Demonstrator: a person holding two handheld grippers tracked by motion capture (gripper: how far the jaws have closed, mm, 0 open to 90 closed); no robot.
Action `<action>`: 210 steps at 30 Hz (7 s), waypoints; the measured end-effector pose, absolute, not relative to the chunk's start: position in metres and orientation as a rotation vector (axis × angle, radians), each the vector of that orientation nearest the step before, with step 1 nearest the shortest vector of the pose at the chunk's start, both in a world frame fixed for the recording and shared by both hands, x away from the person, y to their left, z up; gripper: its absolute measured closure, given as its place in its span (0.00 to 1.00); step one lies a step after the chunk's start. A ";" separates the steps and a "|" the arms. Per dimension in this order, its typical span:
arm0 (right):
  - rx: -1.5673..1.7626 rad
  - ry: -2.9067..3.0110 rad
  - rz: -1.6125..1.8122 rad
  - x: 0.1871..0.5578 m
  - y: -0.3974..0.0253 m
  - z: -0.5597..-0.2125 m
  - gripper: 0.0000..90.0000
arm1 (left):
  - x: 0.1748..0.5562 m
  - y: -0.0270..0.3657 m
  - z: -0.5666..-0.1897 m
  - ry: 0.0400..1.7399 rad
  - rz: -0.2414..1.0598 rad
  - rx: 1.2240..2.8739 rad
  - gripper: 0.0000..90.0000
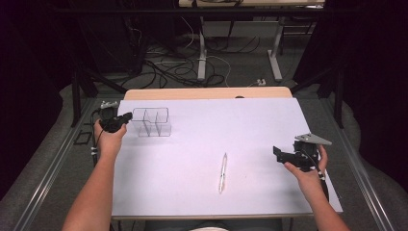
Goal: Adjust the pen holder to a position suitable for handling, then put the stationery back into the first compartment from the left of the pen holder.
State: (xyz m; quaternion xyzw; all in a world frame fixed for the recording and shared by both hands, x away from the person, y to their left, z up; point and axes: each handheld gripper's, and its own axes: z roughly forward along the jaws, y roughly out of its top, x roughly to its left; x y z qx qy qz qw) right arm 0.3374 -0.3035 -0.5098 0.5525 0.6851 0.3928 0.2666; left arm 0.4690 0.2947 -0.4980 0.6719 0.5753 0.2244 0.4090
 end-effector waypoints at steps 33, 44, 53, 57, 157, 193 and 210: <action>1.488 1.864 1.063 0.338 -0.302 -0.511 0.16 | 0.466 0.231 -0.500 1.331 0.492 1.750 1.00; 1.486 1.868 1.065 0.339 -0.302 -0.511 0.16 | 0.464 0.195 -0.501 1.307 0.452 1.744 1.00; 1.487 1.874 1.067 0.338 -0.301 -0.512 0.16 | 0.464 0.169 -0.501 1.294 0.426 1.750 1.00; 1.493 1.878 1.064 0.338 -0.300 -0.511 0.16 | 0.466 0.158 -0.501 1.285 0.427 1.763 1.00; 1.485 1.889 1.089 0.338 -0.297 -0.511 0.16 | 0.386 0.127 -0.466 1.169 0.180 1.801 0.10; 1.467 1.897 1.096 0.338 -0.297 -0.510 0.16 | 0.372 0.081 -0.481 1.207 -0.002 1.887 0.23; 1.484 1.910 1.107 0.340 -0.299 -0.513 0.16 | 0.385 0.065 -0.497 1.258 -0.072 1.915 0.37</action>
